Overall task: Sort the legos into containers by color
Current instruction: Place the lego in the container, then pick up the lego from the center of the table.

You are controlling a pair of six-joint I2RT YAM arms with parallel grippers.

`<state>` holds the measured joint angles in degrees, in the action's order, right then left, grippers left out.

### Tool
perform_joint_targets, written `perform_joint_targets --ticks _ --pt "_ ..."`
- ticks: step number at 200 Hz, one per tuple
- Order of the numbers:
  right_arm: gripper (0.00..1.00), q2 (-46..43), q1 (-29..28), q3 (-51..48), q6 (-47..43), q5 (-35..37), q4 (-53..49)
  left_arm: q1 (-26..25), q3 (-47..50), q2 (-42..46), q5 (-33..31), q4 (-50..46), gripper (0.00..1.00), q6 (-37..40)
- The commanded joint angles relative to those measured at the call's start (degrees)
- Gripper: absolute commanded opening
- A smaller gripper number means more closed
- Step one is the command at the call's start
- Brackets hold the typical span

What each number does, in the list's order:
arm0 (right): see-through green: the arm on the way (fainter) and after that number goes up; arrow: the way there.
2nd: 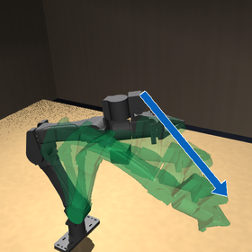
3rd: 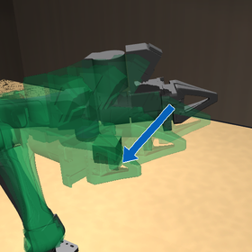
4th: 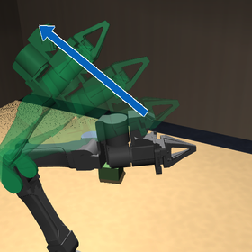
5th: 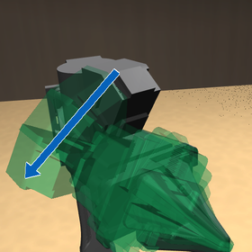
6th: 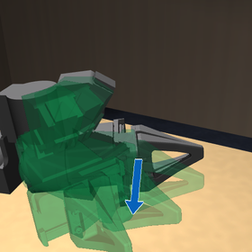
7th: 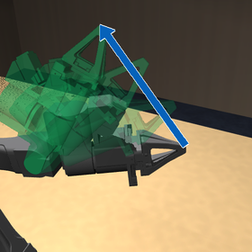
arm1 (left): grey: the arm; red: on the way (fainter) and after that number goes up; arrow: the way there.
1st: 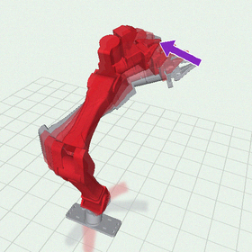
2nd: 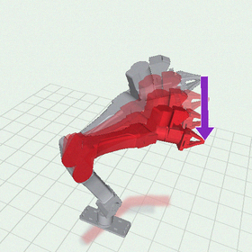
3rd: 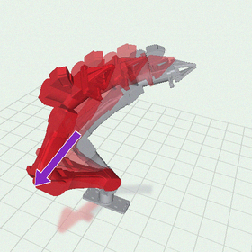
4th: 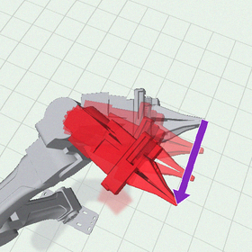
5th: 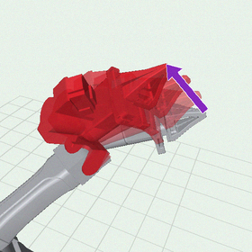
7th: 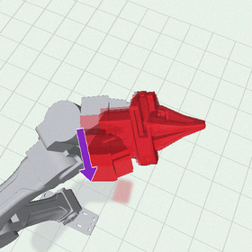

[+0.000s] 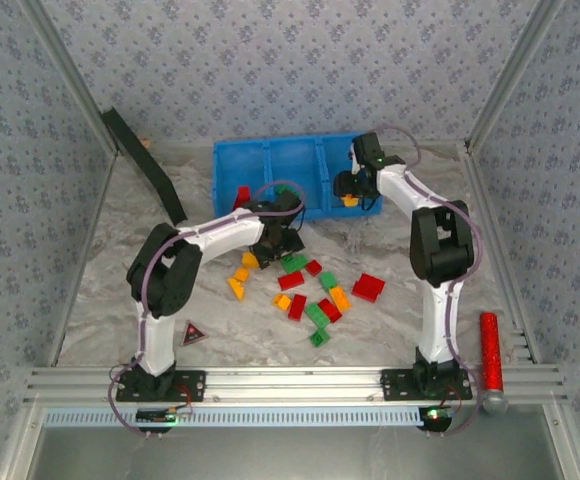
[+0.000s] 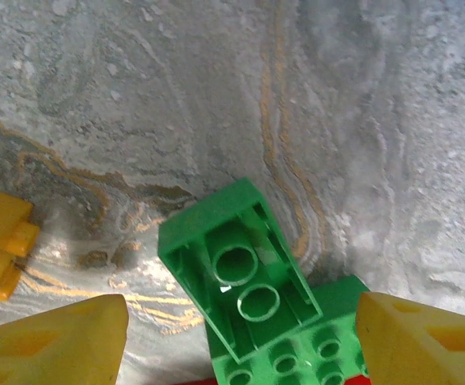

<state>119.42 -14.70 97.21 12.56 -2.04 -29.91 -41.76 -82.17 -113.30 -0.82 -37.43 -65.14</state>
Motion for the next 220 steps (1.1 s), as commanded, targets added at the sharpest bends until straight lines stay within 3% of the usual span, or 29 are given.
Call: perform_joint_targets --ticks 1,41,87,137,183,220 --pt "0.69 -7.0 -0.5 -1.9 -0.7 -1.4 0.7 1.0 -2.7 -2.2 1.0 -0.9 0.75 -0.9" --pt "0.69 -17.6 -2.4 -10.5 -0.4 -1.9 0.4 2.2 -4.3 -5.6 2.7 -0.9 0.71 -0.5" --pt "0.69 -32.9 -6.1 -25.1 0.6 0.3 -2.2 2.4 -7.8 -8.7 4.8 -4.6 0.41 1.5" --pt "0.76 -44.9 -9.3 -42.0 1.7 -0.4 -6.9 2.7 -7.8 -7.5 6.8 -6.8 0.24 4.5" --pt "0.81 -50.7 -16.3 -52.1 7.2 -4.5 -3.3 3.7 -16.7 -3.0 3.0 -11.6 0.22 10.0" --pt "0.75 -49.2 -21.3 -54.7 8.2 -3.1 -0.6 4.7 -30.2 -4.6 -1.4 -14.7 0.22 15.0"
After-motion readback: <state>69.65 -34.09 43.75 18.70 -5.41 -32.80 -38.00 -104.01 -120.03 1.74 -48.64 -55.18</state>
